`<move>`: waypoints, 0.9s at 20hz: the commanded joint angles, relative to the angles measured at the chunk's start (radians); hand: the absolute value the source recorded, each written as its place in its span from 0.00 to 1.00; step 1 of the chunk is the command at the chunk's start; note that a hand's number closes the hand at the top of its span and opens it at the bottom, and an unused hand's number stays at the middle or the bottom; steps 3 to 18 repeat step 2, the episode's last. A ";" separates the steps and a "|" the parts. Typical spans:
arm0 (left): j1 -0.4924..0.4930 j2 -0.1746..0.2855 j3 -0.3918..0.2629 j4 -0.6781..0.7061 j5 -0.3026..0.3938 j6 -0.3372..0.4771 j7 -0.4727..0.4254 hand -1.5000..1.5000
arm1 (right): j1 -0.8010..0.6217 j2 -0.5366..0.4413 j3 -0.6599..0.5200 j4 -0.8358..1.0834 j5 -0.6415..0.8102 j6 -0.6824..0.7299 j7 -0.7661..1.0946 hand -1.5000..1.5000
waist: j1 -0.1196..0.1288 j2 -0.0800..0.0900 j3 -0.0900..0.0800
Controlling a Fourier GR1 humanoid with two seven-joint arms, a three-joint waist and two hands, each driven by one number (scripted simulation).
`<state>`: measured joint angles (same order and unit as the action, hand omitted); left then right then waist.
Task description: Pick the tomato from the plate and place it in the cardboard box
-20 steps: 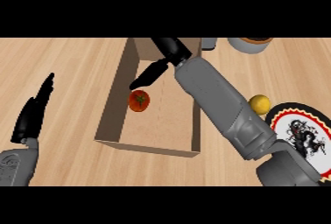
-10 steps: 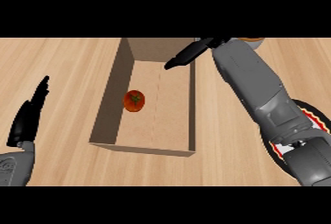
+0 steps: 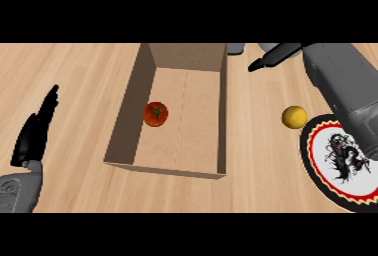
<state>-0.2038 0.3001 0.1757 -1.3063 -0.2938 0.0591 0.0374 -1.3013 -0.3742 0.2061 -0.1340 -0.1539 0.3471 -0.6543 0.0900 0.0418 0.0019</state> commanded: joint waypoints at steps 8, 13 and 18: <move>-0.005 0.026 0.008 -0.041 0.008 -0.022 0.020 0.50 | 0.022 -0.080 0.034 0.027 0.050 0.070 -0.067 0.00 | 0.020 0.003 0.001; -0.005 0.026 0.008 -0.041 0.008 -0.022 0.020 0.50 | 0.022 -0.080 0.034 0.027 0.050 0.070 -0.067 0.00 | 0.020 0.003 0.001; -0.005 0.026 0.008 -0.041 0.008 -0.022 0.020 0.50 | 0.022 -0.080 0.034 0.027 0.050 0.070 -0.067 0.00 | 0.020 0.003 0.001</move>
